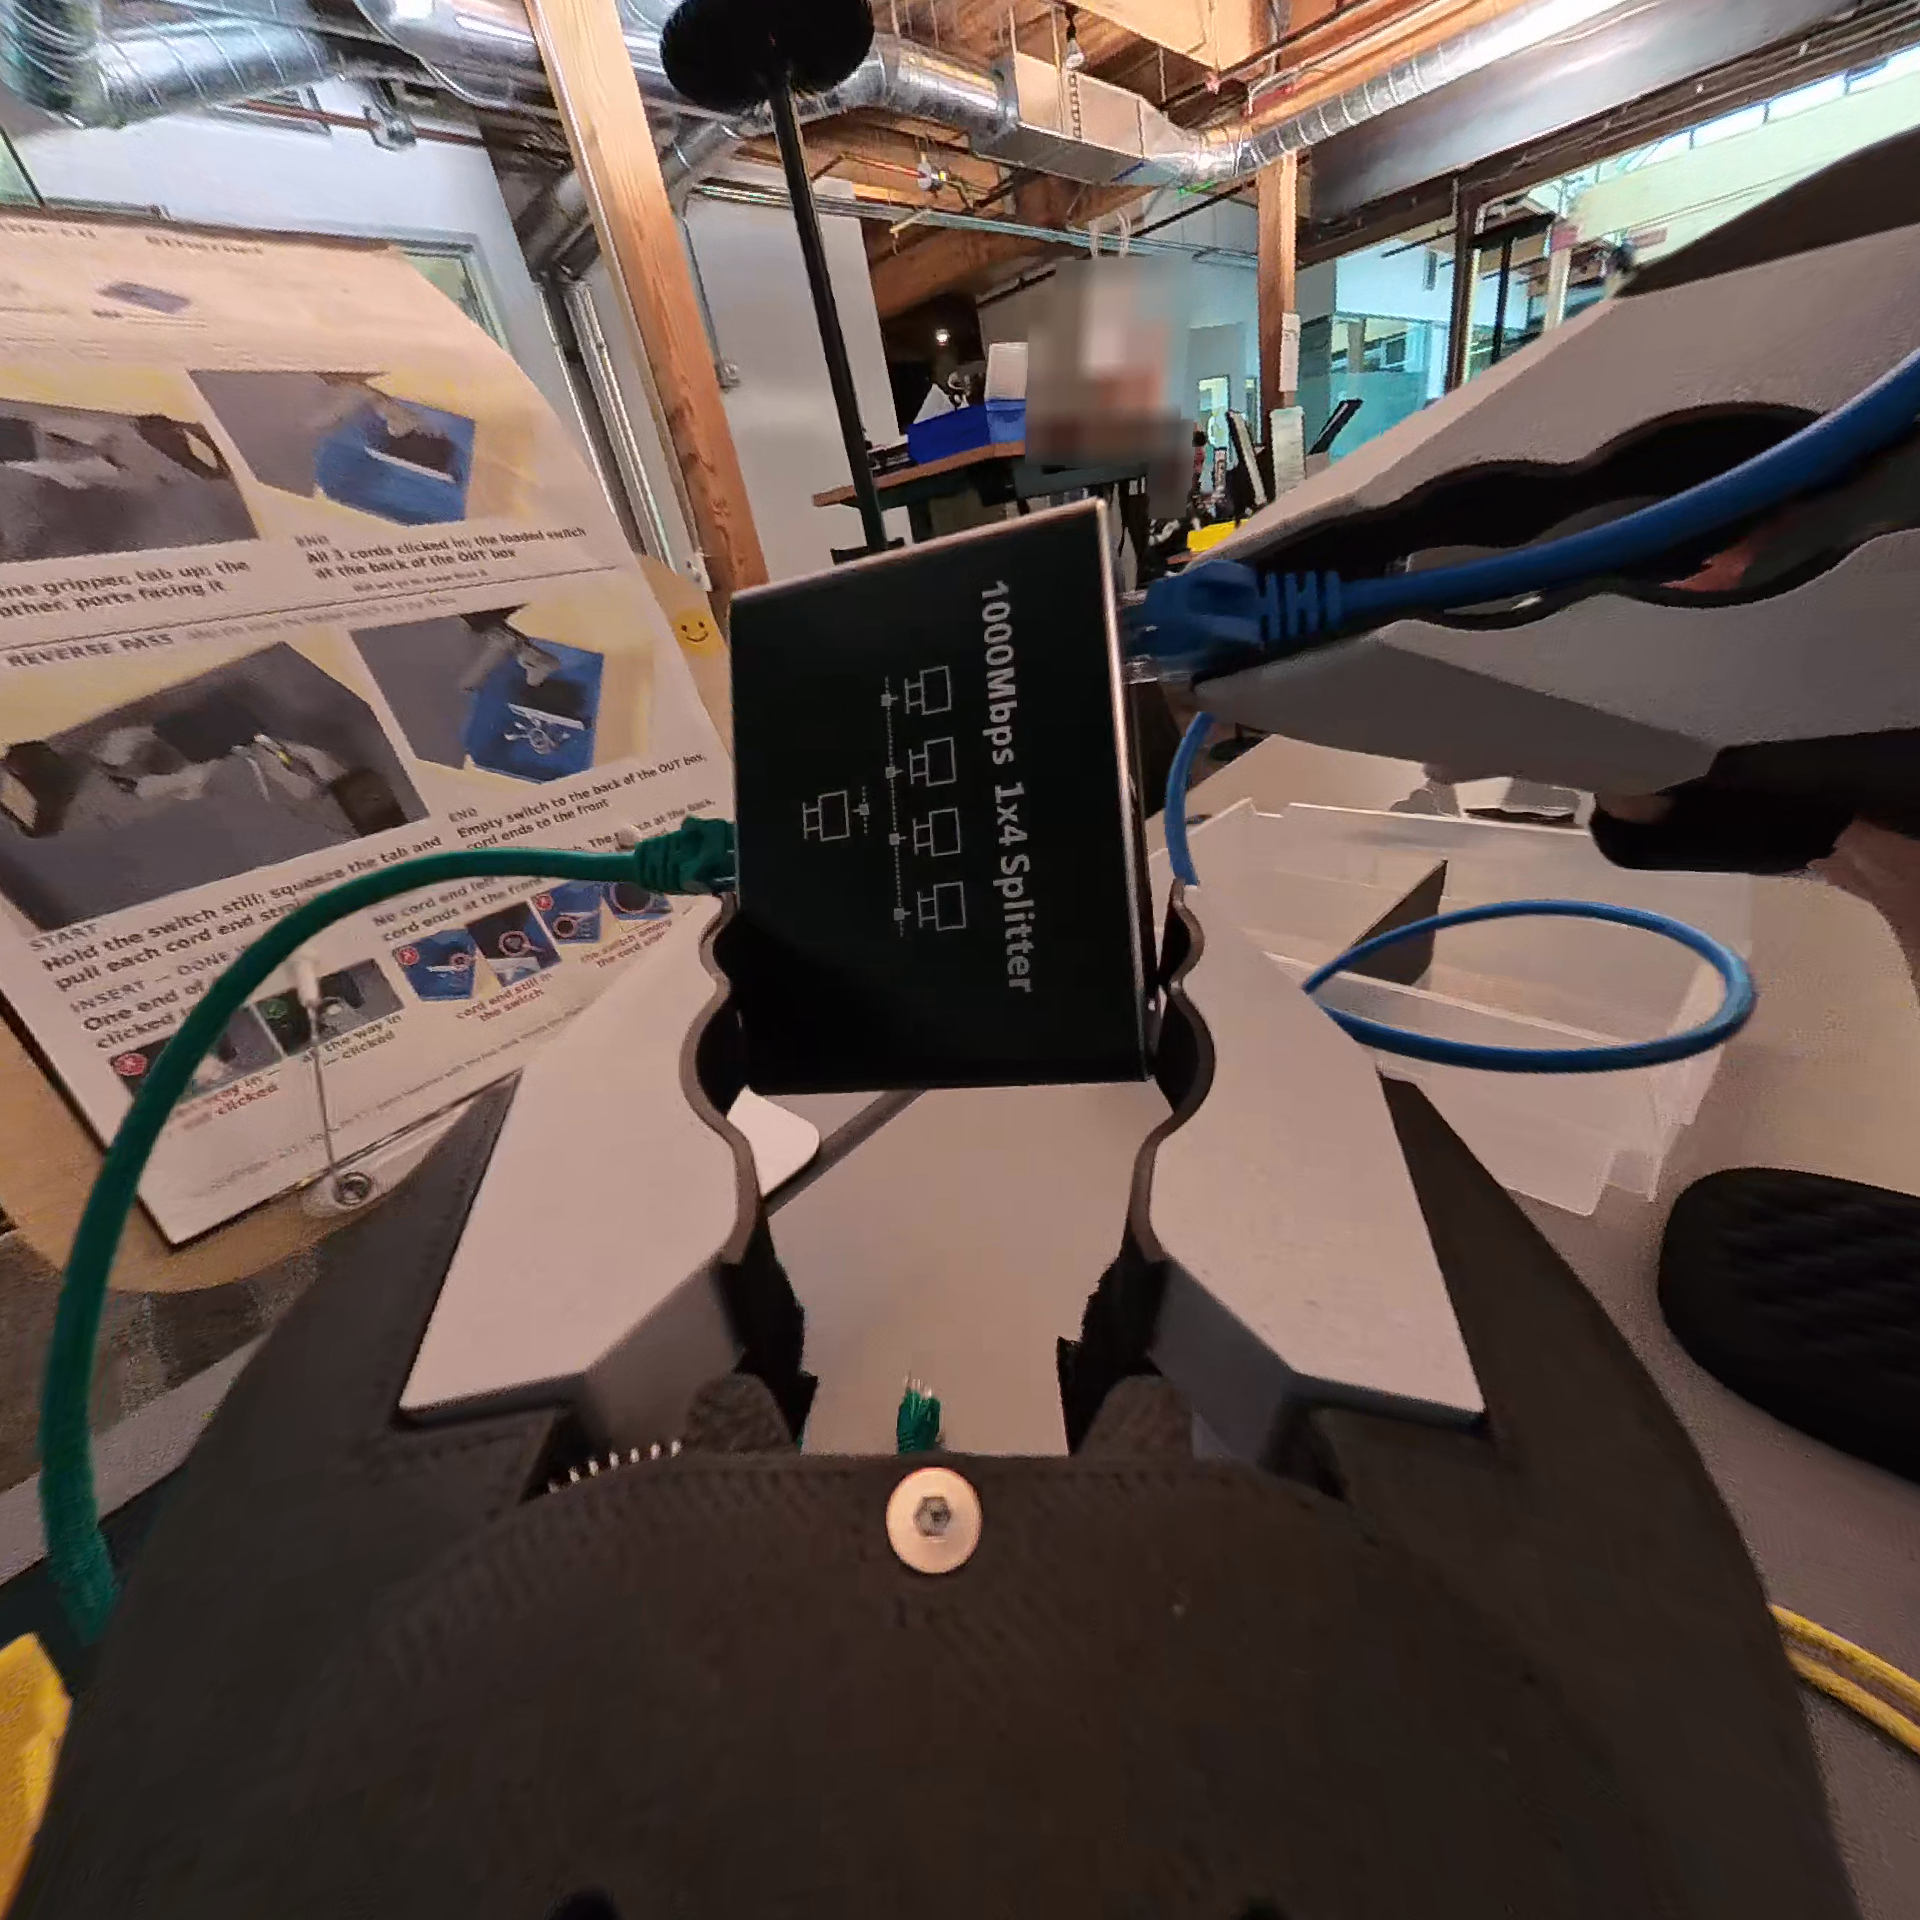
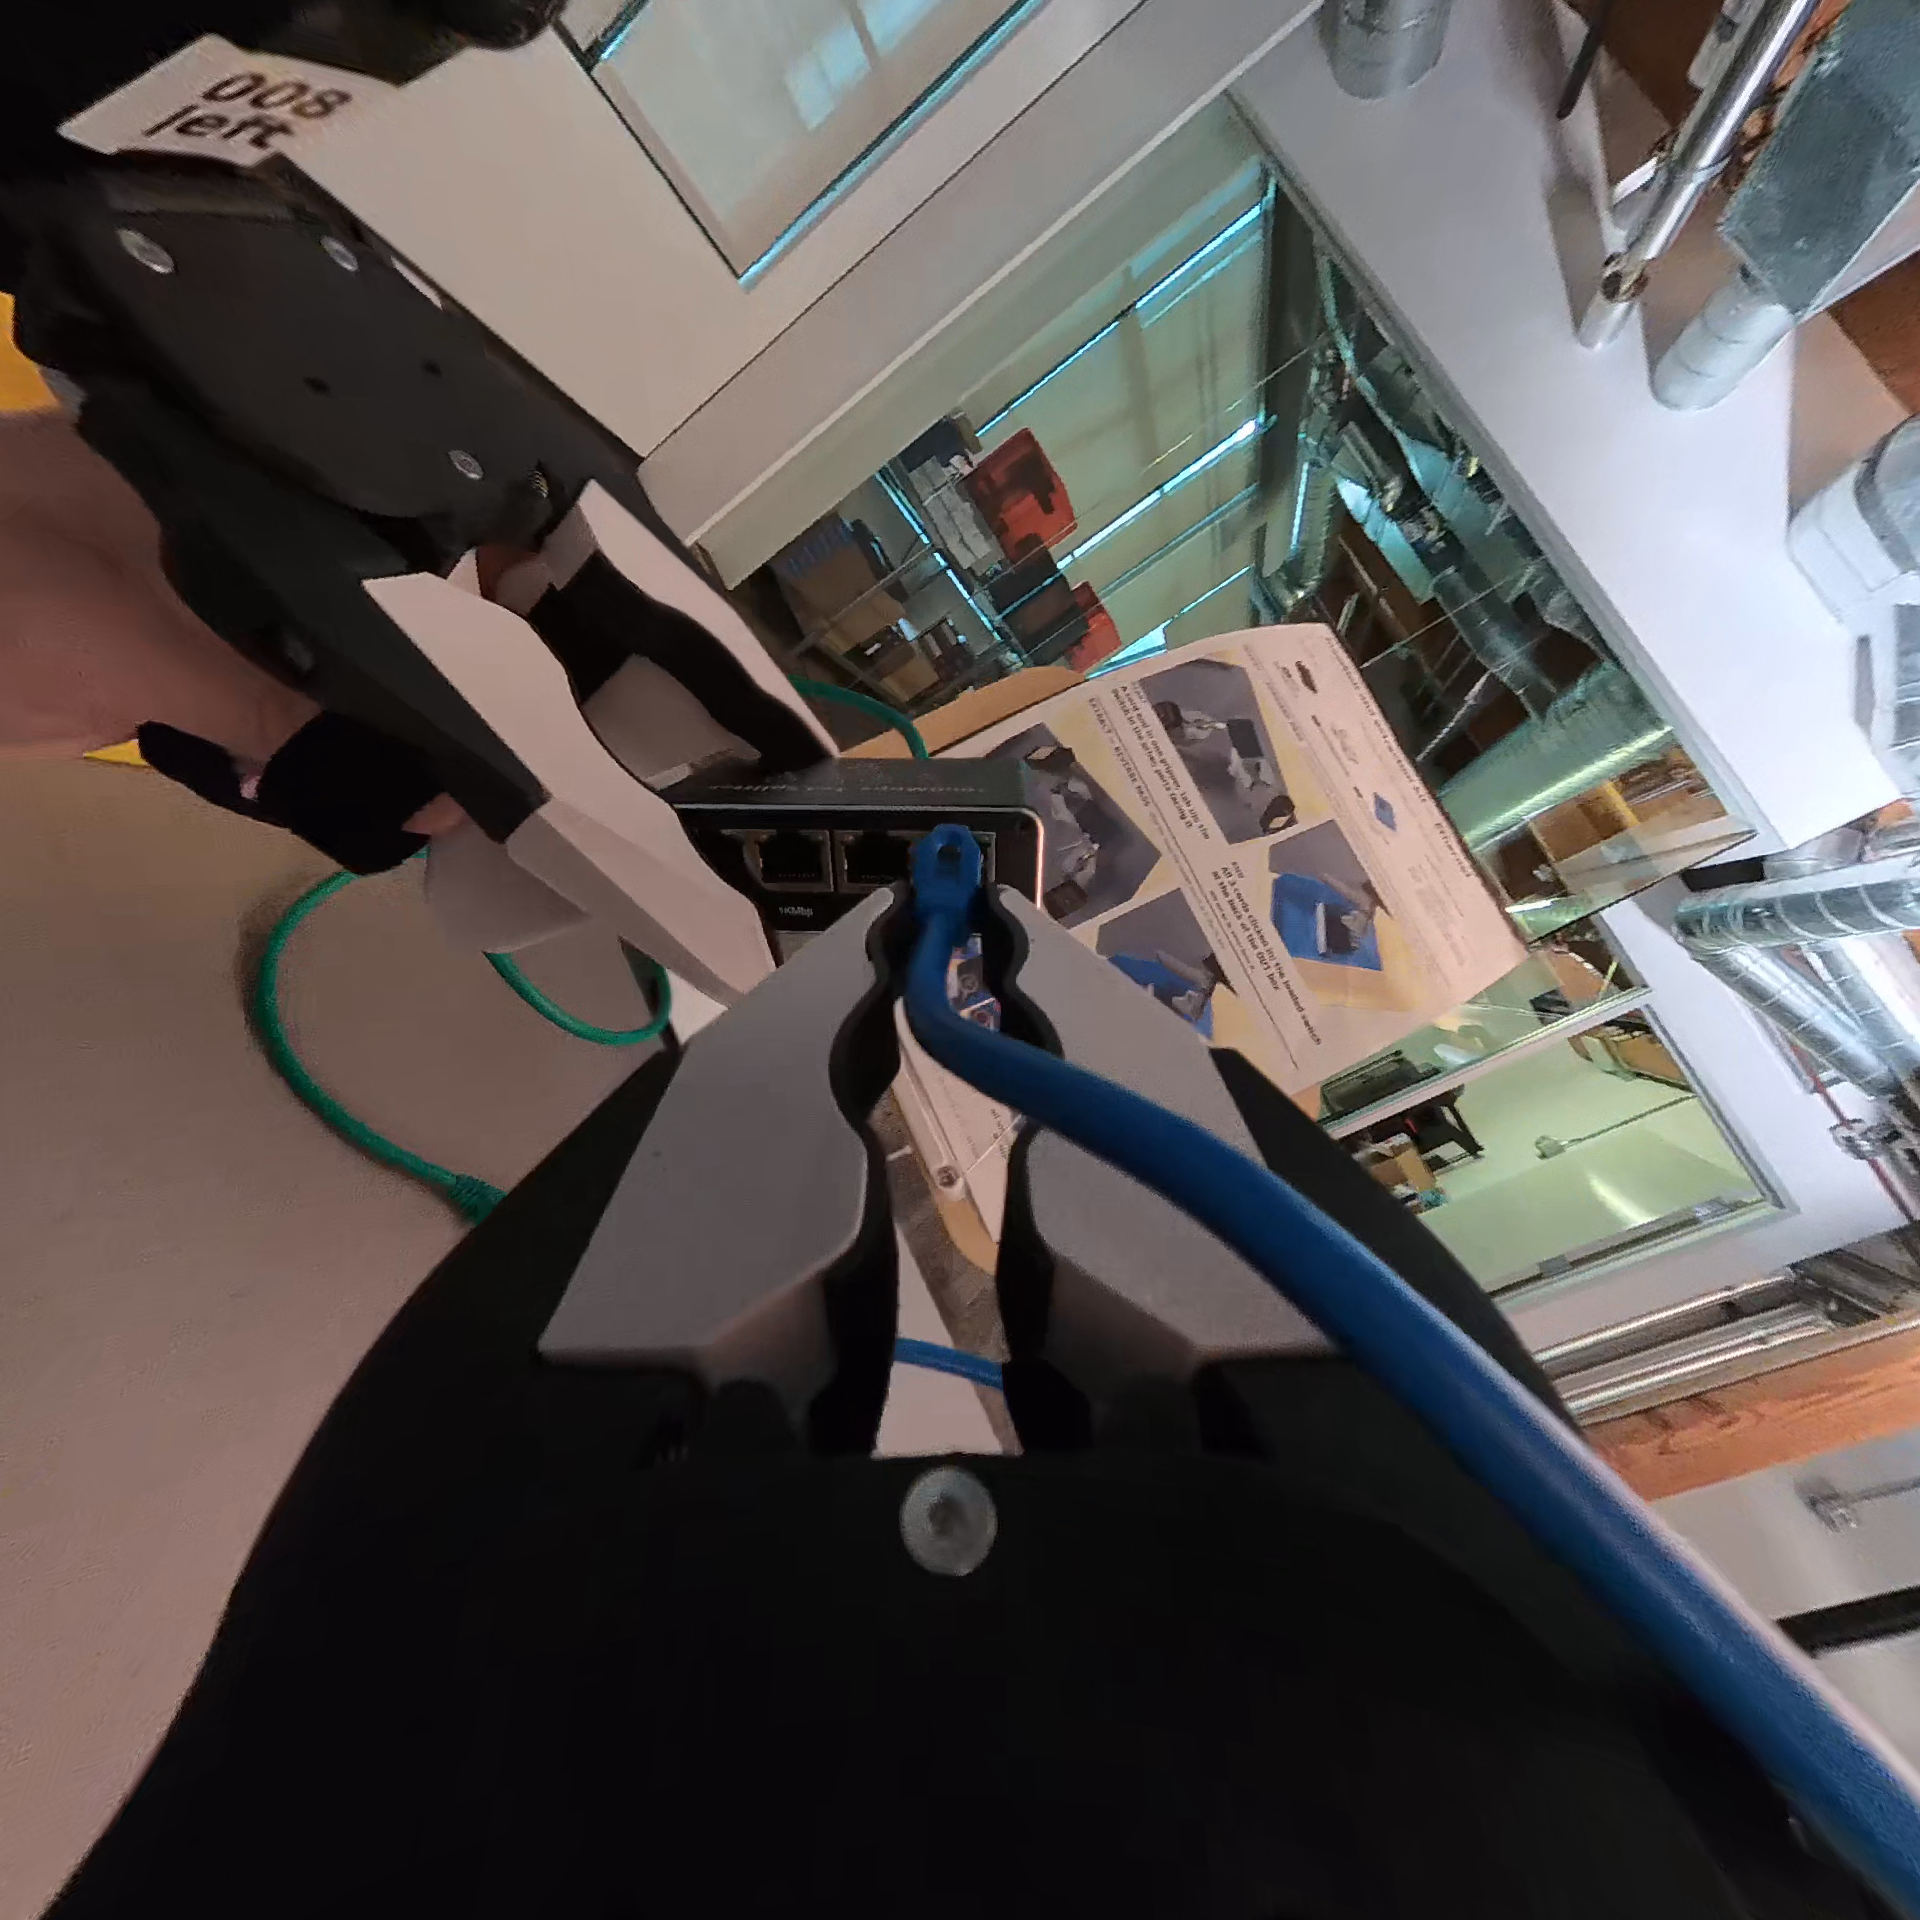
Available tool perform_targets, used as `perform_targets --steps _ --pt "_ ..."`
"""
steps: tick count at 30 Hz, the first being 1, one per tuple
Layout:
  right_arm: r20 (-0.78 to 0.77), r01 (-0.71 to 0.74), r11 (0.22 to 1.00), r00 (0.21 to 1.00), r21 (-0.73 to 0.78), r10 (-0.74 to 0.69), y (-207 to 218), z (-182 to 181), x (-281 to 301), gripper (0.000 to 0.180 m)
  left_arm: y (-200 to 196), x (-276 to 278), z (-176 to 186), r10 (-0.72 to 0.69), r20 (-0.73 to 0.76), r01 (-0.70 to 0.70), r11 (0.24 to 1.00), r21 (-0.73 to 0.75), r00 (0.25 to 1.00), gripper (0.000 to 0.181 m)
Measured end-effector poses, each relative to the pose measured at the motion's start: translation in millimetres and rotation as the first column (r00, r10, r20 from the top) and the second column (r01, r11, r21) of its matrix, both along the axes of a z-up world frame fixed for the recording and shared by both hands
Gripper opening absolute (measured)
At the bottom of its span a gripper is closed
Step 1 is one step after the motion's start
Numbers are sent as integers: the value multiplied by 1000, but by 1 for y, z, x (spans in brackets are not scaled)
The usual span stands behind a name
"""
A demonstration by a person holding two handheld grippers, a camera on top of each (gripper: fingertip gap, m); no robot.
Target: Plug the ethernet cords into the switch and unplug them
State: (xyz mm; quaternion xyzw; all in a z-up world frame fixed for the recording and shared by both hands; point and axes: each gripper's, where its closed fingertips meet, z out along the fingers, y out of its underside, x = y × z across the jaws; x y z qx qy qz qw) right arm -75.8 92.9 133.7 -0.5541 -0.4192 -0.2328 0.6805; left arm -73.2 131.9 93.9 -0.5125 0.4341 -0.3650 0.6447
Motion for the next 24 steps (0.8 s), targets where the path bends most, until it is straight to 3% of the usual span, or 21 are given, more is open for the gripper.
perform_targets --steps 8,13,19,24 --pt "90 -66 975 995 211 48 -20 19 -18 11 -18 -11 24 -113 123 112 994 19 986 77" --pt "95 -86 957 994 276 61 -29 26 -23 11 -24 -19 37 -72 107 58 990 126 992 77" --pt "-1 -139 938 989 316 146 -46 43 -24 11 -40 -34 65 121 70 -138 925 353 990 77" --pt "49 -144 896 989 420 136 -62 52 -31 11 -52 -39 76 131 101 -161 900 404 986 77"
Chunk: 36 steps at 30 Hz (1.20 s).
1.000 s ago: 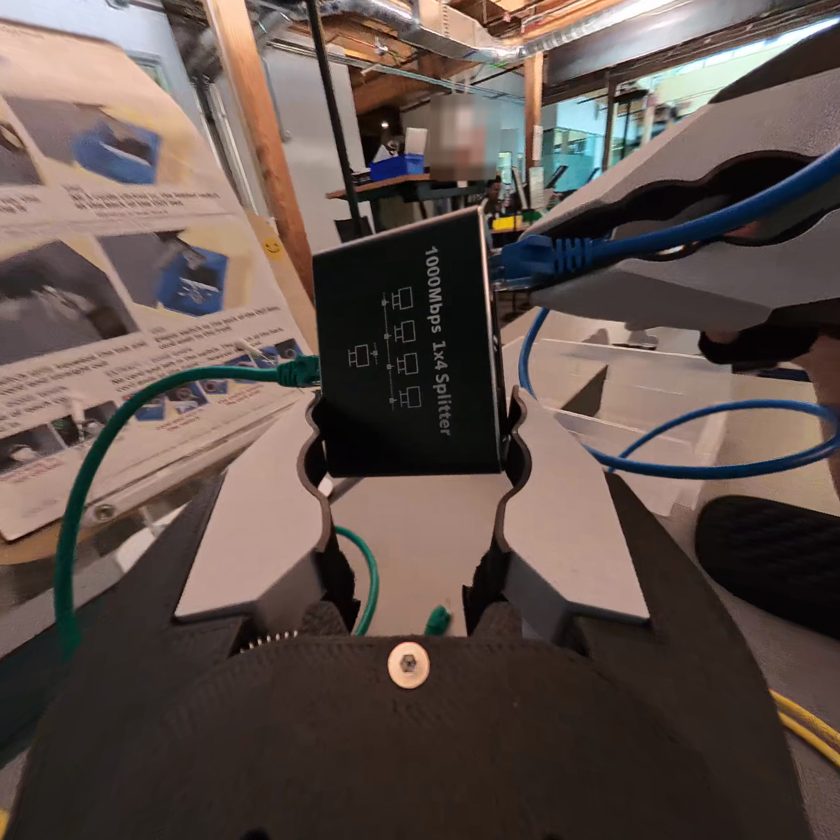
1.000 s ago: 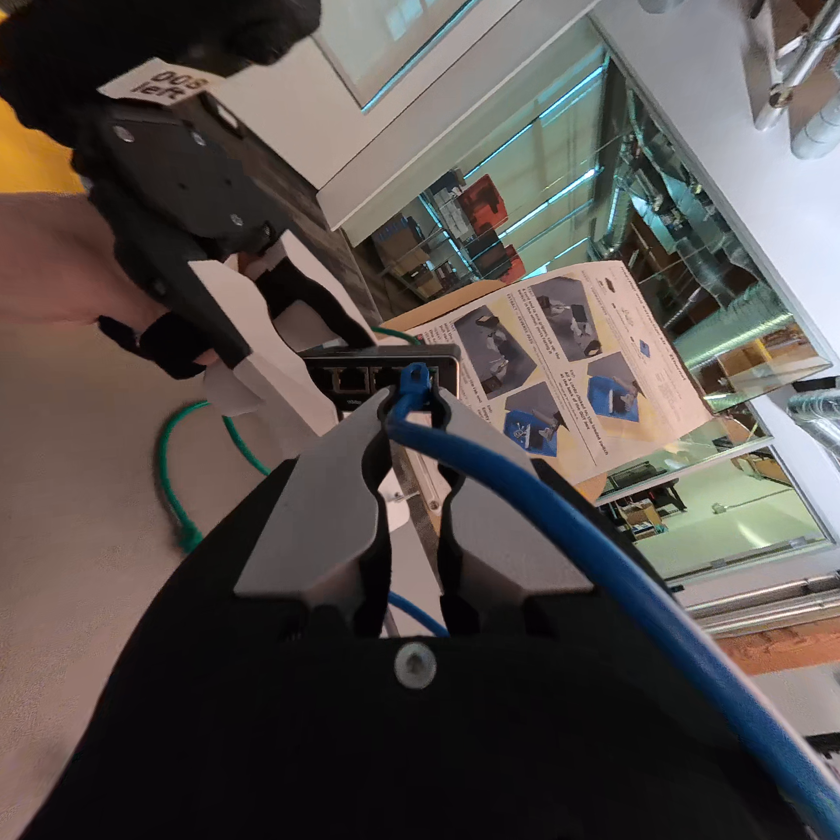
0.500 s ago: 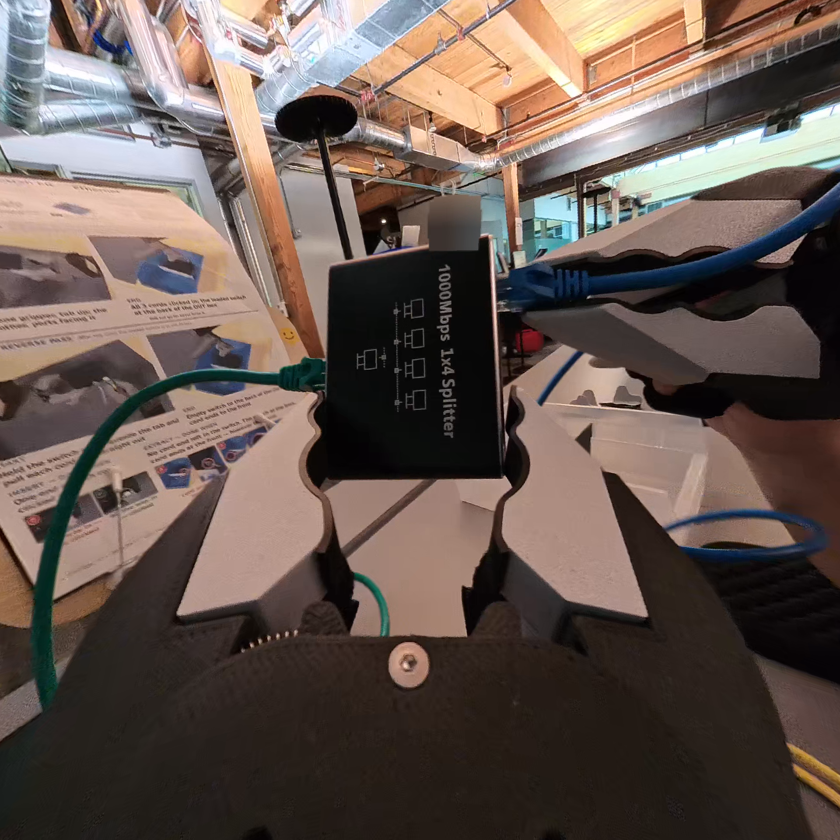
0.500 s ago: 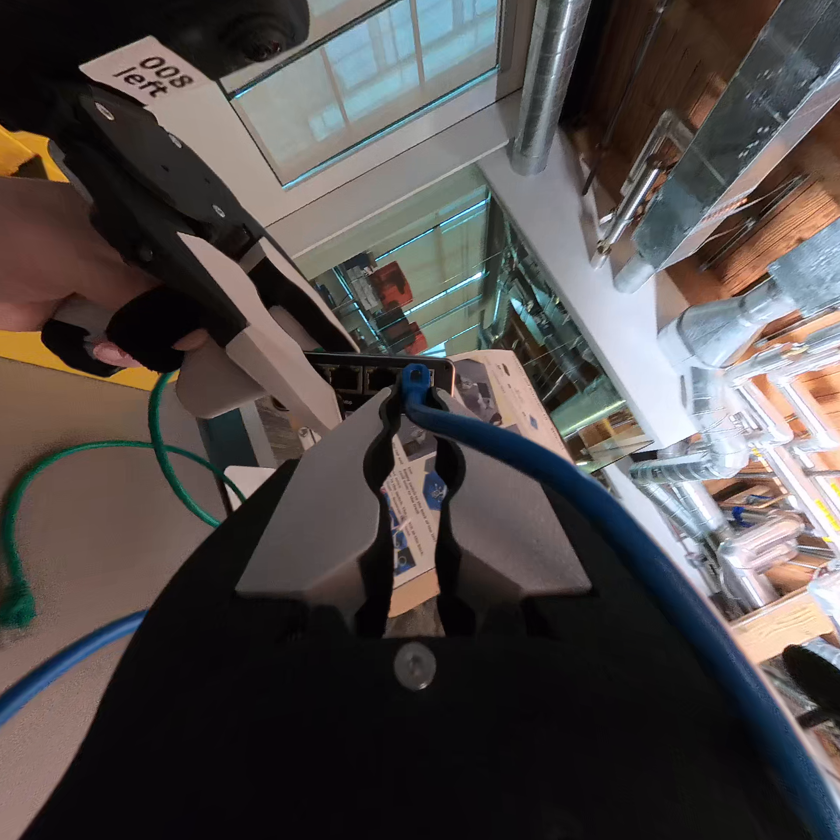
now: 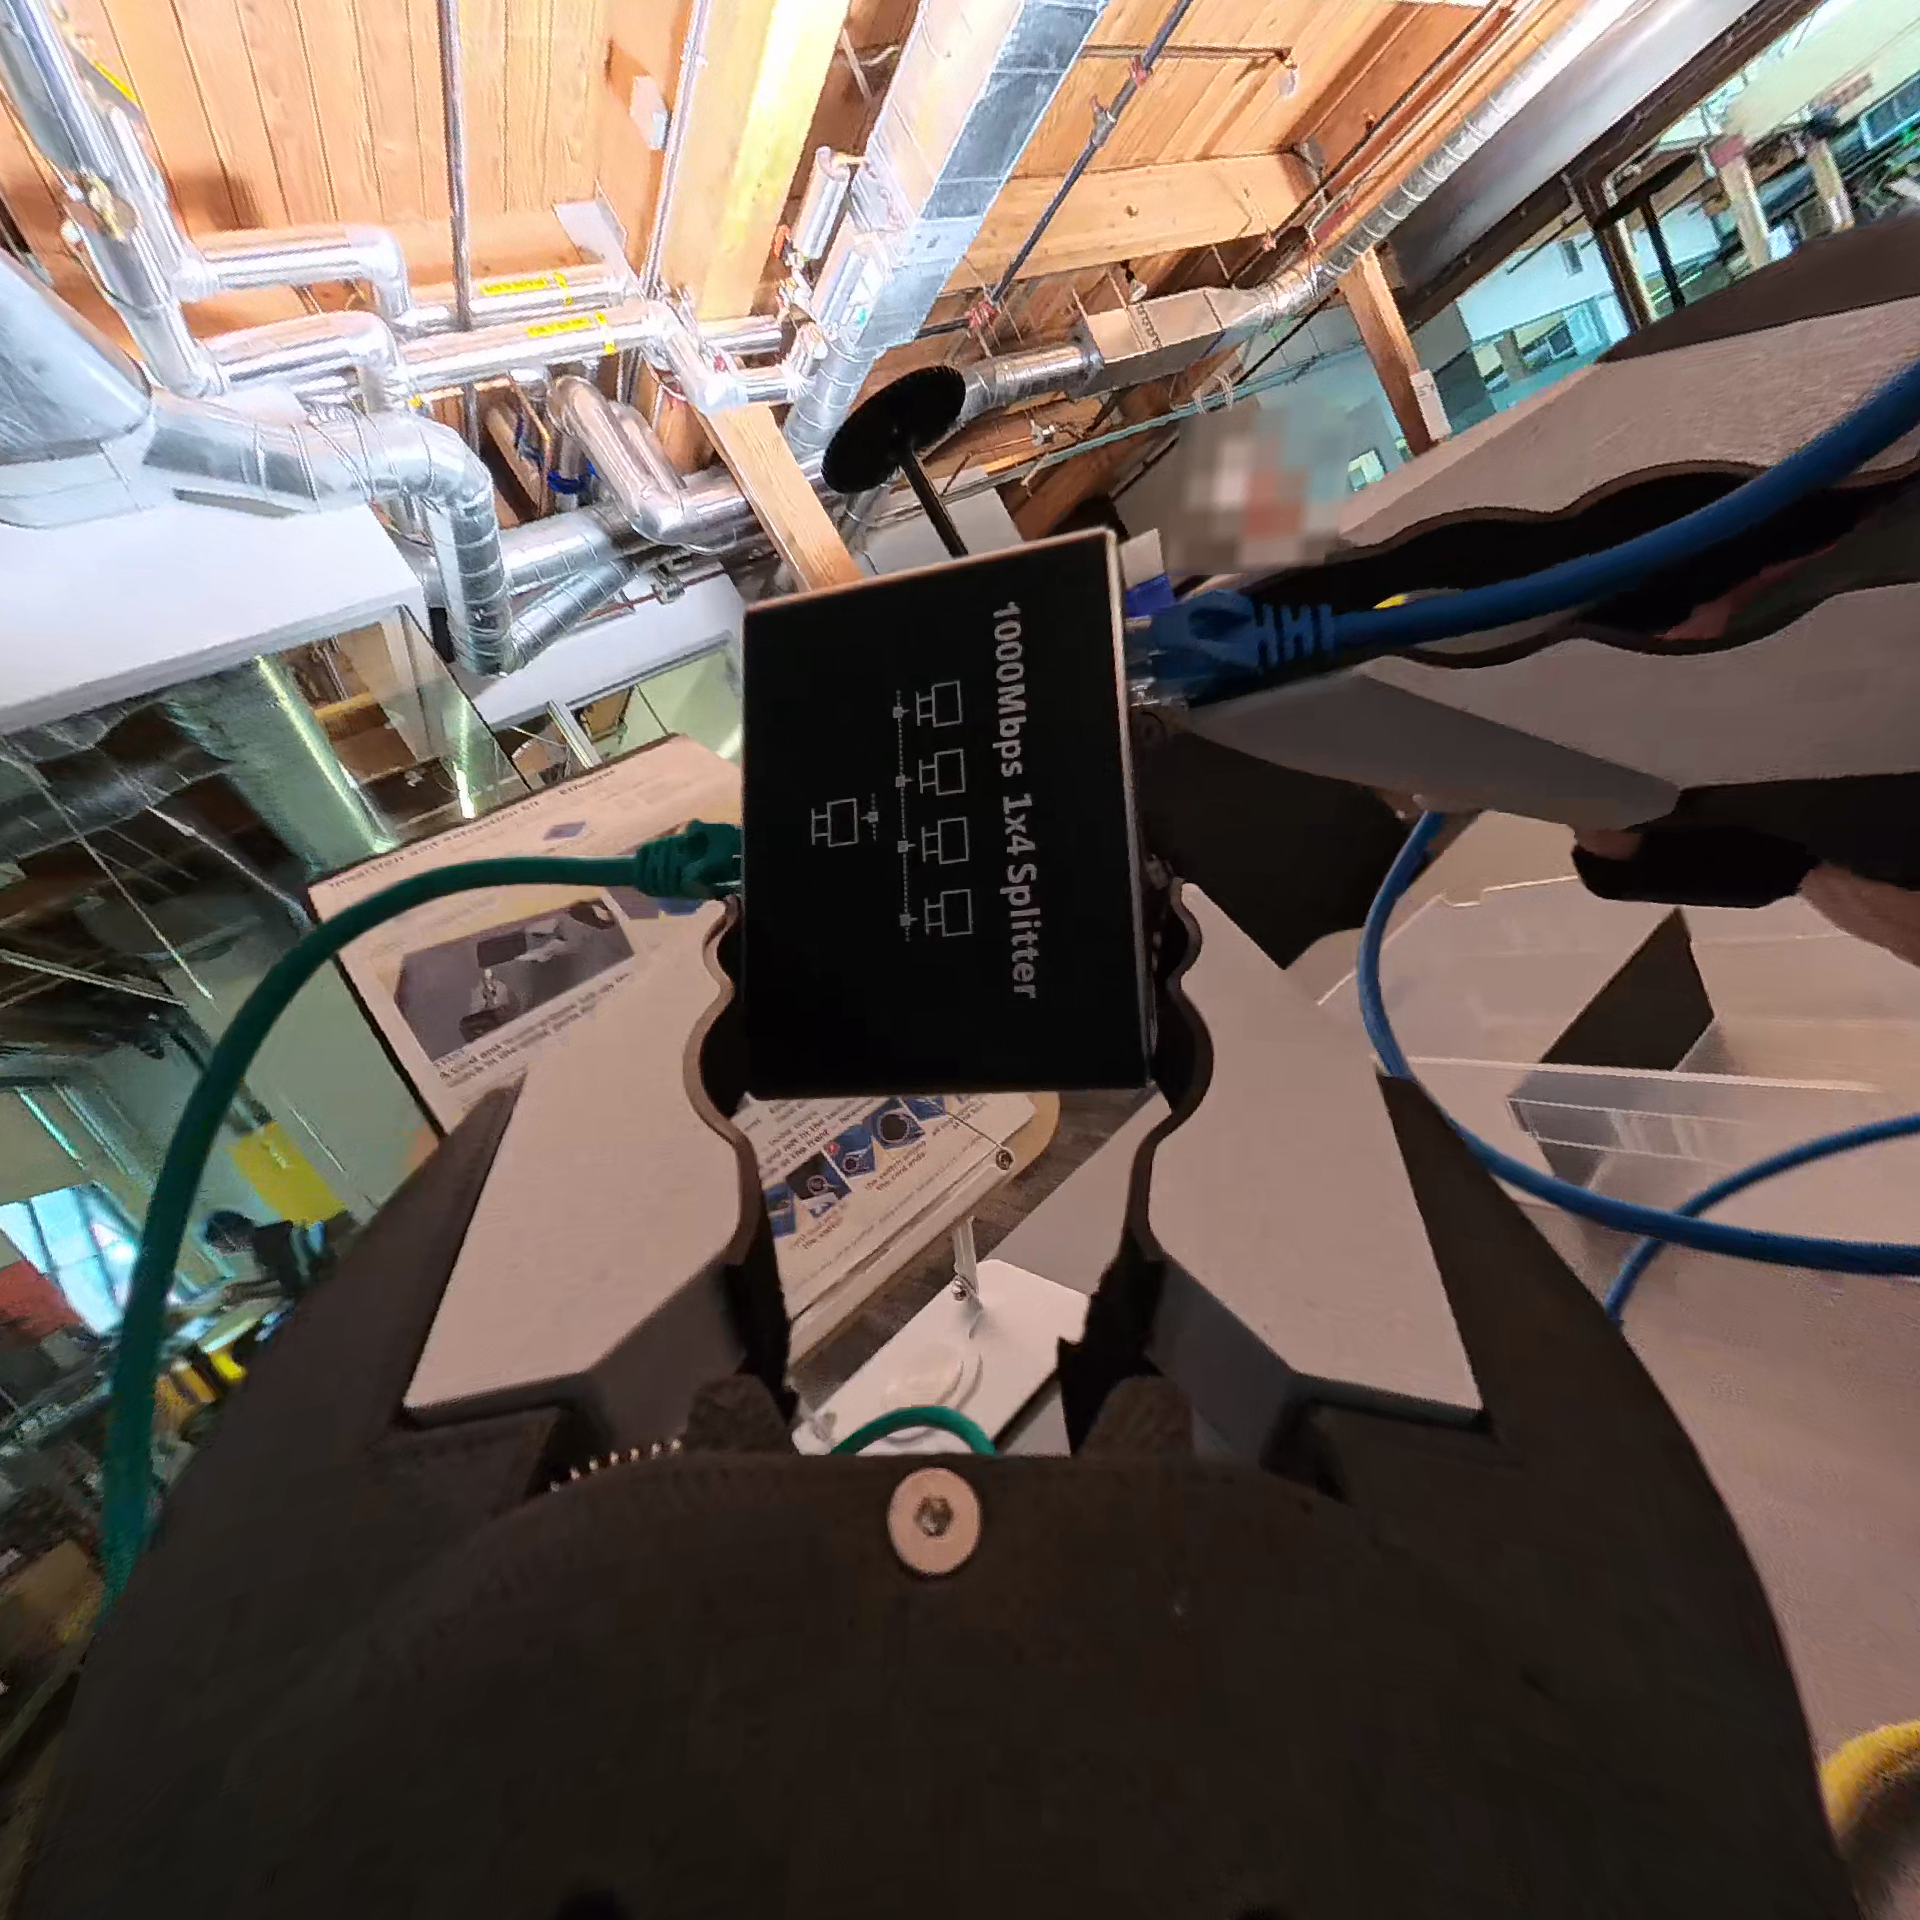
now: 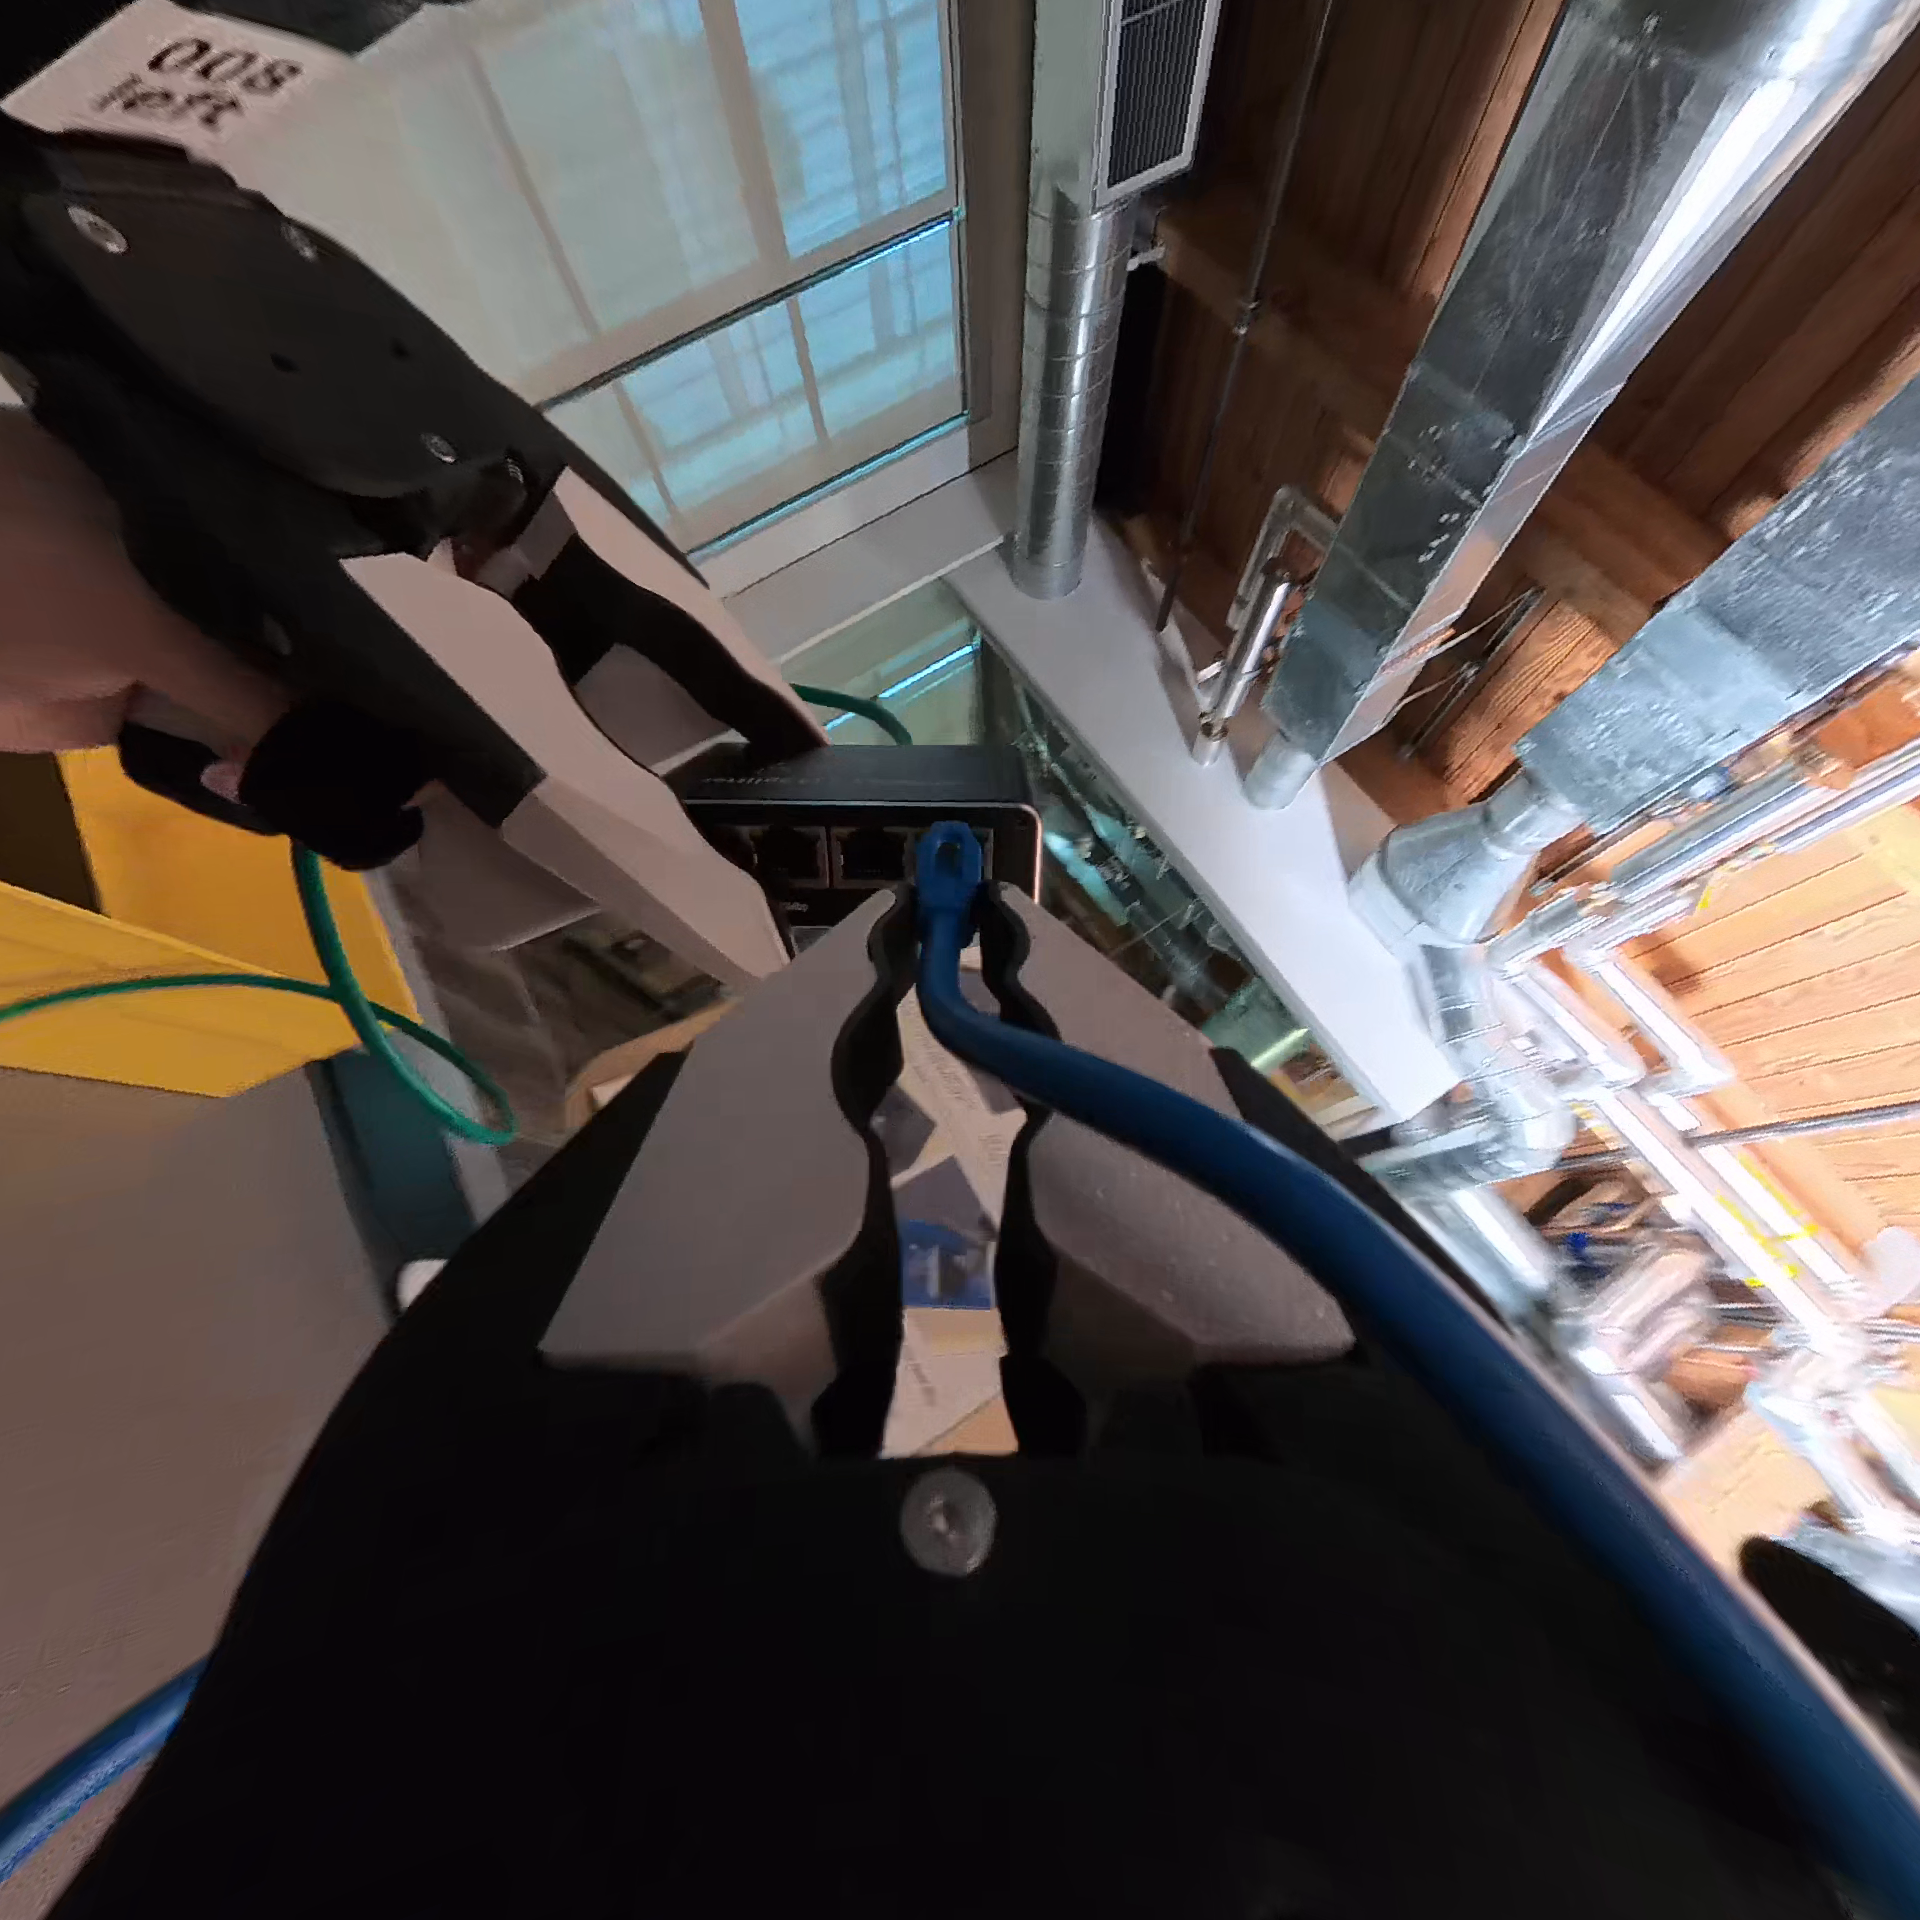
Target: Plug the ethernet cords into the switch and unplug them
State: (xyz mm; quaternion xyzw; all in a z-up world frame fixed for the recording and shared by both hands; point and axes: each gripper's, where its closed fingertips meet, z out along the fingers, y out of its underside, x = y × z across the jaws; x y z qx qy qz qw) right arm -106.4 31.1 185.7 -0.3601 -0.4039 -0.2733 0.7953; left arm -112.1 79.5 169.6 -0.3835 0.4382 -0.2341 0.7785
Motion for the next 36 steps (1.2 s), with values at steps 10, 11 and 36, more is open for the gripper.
perform_targets --steps 10,11,36 --pt "184 93 981 975 170 -124 -9 -5 -13 11 0 8 -4 -17 100 13 999 44 995 86" --pt "200 96 980 971 175 -131 -8 -7 -14 11 2 9 -6 -34 97 31 999 29 995 84" --pt "-5 -40 999 999 0 40 -2 -6 -13 12 6 -3 -2 116 32 -117 992 38 993 77"
